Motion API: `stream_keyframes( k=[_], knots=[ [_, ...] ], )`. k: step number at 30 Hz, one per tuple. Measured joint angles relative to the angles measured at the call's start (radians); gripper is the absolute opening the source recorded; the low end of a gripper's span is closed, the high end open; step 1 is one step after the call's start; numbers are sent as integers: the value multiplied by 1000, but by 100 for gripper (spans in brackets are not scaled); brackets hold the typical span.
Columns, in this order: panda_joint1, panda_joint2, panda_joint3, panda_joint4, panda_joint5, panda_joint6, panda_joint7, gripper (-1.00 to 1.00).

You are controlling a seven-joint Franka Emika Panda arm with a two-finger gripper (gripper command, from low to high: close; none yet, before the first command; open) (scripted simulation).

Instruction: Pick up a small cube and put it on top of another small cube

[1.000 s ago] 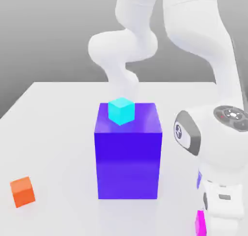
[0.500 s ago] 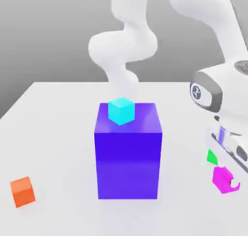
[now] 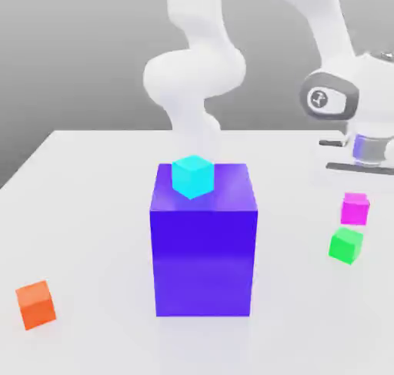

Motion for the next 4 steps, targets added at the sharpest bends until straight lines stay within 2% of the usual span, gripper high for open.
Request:
stream_keyframes(
  k=[1, 2, 4],
  knots=[
    [7, 36, -16, 2, -36, 33, 25, -100],
    [13, 64, -27, 3, -64, 58, 45, 100],
    [13, 64, -27, 3, -64, 58, 45, 100]
  ],
)
